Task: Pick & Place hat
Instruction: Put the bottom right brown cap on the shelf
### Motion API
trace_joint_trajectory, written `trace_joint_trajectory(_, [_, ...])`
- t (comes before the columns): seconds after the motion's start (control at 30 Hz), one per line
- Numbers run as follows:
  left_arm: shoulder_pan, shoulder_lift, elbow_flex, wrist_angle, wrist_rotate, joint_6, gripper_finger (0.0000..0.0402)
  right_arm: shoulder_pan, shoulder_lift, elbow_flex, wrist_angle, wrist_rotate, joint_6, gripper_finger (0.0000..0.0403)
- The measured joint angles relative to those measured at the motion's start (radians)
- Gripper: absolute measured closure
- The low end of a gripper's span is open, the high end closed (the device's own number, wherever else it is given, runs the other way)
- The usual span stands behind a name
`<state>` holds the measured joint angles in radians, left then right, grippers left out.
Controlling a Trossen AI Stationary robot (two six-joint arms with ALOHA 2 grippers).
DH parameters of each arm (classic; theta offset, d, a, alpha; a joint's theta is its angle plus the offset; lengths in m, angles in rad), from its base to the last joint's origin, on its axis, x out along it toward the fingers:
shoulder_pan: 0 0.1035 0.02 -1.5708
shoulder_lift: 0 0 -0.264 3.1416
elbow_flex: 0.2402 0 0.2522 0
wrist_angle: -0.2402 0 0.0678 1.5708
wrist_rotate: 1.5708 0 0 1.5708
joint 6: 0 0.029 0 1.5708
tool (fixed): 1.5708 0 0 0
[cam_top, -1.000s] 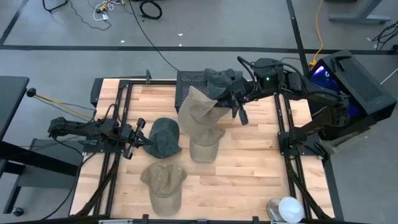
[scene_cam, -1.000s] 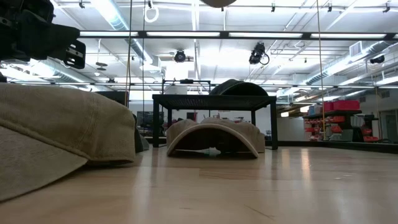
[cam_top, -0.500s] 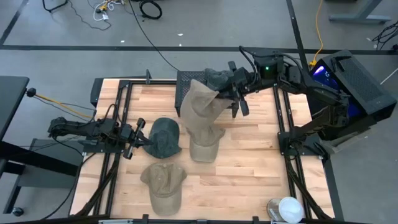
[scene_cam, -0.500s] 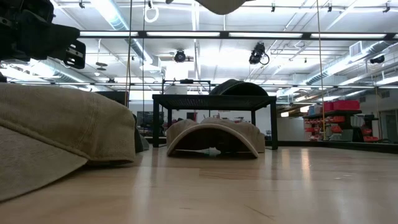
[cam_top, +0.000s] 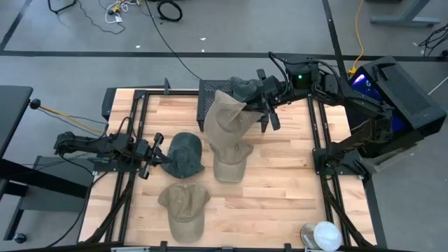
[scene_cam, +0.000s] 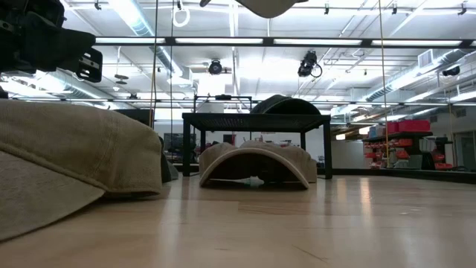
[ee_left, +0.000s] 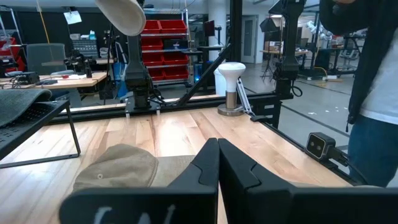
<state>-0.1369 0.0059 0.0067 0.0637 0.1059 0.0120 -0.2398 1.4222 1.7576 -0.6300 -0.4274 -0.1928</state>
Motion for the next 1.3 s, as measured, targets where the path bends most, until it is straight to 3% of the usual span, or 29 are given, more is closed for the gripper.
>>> trace_joint_trajectory(1.3, [0.0, 0.0, 0.0, 0.0, 0.0, 0.0, 0.0399, -0.019, 0.0, 0.0, 0.0, -0.01, 0.027, 0.0367])
